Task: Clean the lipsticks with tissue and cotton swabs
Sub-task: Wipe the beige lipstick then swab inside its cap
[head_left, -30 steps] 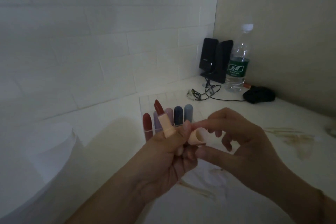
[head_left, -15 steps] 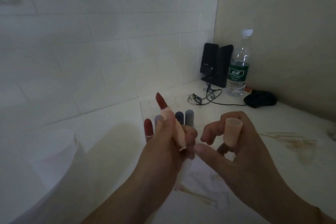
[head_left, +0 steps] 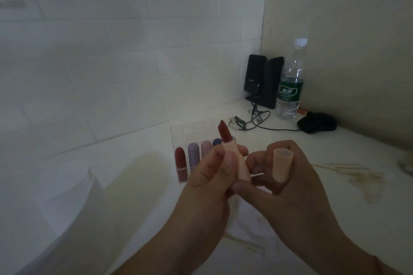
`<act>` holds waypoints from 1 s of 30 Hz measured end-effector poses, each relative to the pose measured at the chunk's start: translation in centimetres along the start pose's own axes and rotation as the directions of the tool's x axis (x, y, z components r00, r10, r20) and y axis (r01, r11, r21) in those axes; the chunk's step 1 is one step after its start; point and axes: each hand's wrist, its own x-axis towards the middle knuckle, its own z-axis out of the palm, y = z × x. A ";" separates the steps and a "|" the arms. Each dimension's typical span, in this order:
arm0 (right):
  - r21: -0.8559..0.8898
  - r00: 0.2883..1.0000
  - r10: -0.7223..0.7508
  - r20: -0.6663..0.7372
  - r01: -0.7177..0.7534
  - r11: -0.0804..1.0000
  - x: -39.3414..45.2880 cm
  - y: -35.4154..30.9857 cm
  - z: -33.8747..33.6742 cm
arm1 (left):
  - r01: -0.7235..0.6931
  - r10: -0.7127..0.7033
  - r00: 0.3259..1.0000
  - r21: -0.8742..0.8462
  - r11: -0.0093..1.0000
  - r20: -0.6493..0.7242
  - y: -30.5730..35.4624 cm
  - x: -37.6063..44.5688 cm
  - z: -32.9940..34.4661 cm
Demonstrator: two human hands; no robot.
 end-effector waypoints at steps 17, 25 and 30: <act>-0.087 0.989 0.118 0.089 -0.111 0.990 0.0 -0.6 0.0 | -0.205 0.204 0.979 0.202 0.958 0.027 0.4 0.4 -1.9; 0.218 0.964 0.205 0.170 -0.239 0.946 0.4 -0.1 -0.7 | -0.223 0.204 0.968 0.136 0.965 0.144 1.2 0.2 -1.1; -0.024 0.990 0.137 0.027 -0.136 0.990 0.1 -0.7 -0.4 | -0.194 0.189 0.981 0.210 0.958 0.046 0.8 0.6 -1.7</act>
